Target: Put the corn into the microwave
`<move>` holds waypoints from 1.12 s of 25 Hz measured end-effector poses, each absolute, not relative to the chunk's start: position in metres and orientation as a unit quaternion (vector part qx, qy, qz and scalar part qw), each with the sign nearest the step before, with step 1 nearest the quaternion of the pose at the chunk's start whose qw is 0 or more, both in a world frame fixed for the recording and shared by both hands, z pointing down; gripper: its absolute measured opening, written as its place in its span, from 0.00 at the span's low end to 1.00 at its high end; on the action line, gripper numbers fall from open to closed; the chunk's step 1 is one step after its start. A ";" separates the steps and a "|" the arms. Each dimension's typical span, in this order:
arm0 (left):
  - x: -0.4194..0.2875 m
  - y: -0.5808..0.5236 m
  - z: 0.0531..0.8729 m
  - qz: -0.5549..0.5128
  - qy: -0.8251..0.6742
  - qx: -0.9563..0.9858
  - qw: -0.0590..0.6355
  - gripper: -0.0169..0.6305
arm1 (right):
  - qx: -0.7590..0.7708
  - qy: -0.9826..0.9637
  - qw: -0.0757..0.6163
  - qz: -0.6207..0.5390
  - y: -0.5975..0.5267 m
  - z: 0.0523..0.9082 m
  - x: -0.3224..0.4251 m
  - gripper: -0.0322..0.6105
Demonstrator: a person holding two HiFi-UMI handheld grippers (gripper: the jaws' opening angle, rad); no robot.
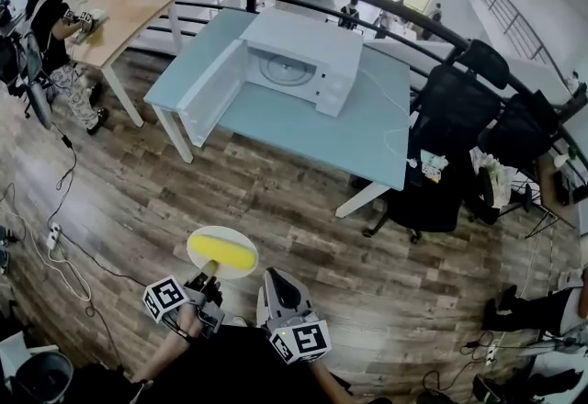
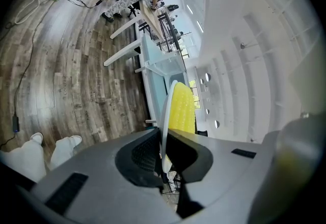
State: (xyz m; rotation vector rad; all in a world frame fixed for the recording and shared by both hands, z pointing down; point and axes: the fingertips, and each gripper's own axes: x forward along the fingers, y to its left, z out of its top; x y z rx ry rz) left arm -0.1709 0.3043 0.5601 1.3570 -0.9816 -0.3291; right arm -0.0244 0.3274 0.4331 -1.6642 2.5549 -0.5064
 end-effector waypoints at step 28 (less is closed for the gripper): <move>-0.072 0.204 0.559 -0.176 -0.449 0.592 0.646 0.06 | -0.520 0.841 0.035 -0.142 0.225 0.437 0.078 0.06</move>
